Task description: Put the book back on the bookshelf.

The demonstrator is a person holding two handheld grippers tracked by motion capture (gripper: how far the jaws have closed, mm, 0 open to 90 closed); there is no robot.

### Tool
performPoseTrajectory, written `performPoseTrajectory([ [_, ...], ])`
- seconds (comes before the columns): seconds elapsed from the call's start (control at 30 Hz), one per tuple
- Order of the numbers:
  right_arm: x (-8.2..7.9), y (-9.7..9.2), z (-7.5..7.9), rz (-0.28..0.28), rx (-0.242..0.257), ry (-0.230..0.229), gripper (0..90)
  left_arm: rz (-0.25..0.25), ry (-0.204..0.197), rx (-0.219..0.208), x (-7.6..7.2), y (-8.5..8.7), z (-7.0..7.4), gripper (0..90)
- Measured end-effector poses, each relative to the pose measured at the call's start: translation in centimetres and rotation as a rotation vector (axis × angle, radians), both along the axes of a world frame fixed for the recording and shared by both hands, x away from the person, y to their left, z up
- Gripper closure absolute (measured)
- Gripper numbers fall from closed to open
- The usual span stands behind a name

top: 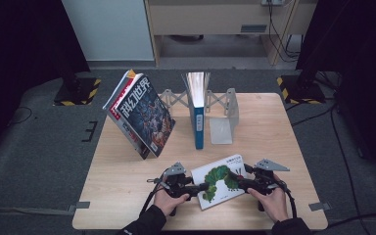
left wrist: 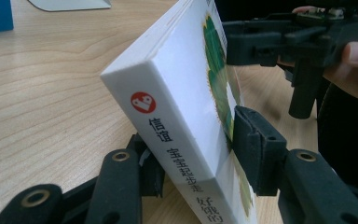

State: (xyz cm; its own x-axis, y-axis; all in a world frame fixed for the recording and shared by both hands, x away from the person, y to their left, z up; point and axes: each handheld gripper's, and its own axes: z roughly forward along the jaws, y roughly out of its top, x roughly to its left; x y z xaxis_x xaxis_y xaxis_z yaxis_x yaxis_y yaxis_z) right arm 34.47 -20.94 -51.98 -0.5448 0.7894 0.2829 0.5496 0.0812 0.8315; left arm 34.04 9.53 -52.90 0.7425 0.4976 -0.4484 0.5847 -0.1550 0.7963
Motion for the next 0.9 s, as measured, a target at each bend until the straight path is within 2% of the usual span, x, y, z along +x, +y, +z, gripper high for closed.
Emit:
performPoseTrajectory([
  [0.07, -0.09, -0.05, -0.17, 0.009, -0.015, 0.007, 28.6, 0.013, -0.018, 0.005, 0.02, 0.07, 0.16, 55.2],
  [0.13, -0.12, -0.03, -0.27, 0.015, -0.035, 0.013, 29.3, 0.03, -0.035, -0.009, 0.08, 0.27, 0.47, 58.1],
  [0.33, -0.05, 0.05, -0.36, 0.017, -0.043, 0.014, 29.6, 0.033, -0.067, -0.025, -0.15, 0.37, 0.41, 60.9],
  [0.53, 0.04, 0.17, -0.34, 0.02, -0.05, 0.011, 29.6, 0.022, -0.054, -0.014, -0.09, 0.22, 0.38, 60.5],
  [0.57, 0.08, 0.16, -0.28, 0.022, -0.054, 0.01, 29.6, 0.022, -0.064, -0.016, -0.09, 0.17, 0.47, 61.0],
  [0.73, 0.21, -0.02, -0.17, 0.016, -0.046, 0.001, 30.2, 0.028, -0.061, -0.041, -0.06, 0.2, 0.61, 64.8],
  [0.83, 0.06, -0.12, -0.62, 0.014, -0.081, 0.053, 28.6, 0.028, -0.05, -0.043, -0.01, 0.35, 0.59, 65.2],
  [0.9, -0.1, -0.2, -1.02, 0.025, -0.092, 0.081, 30.6, 0.027, -0.062, -0.036, -0.02, 0.34, 0.88, 66.6],
])
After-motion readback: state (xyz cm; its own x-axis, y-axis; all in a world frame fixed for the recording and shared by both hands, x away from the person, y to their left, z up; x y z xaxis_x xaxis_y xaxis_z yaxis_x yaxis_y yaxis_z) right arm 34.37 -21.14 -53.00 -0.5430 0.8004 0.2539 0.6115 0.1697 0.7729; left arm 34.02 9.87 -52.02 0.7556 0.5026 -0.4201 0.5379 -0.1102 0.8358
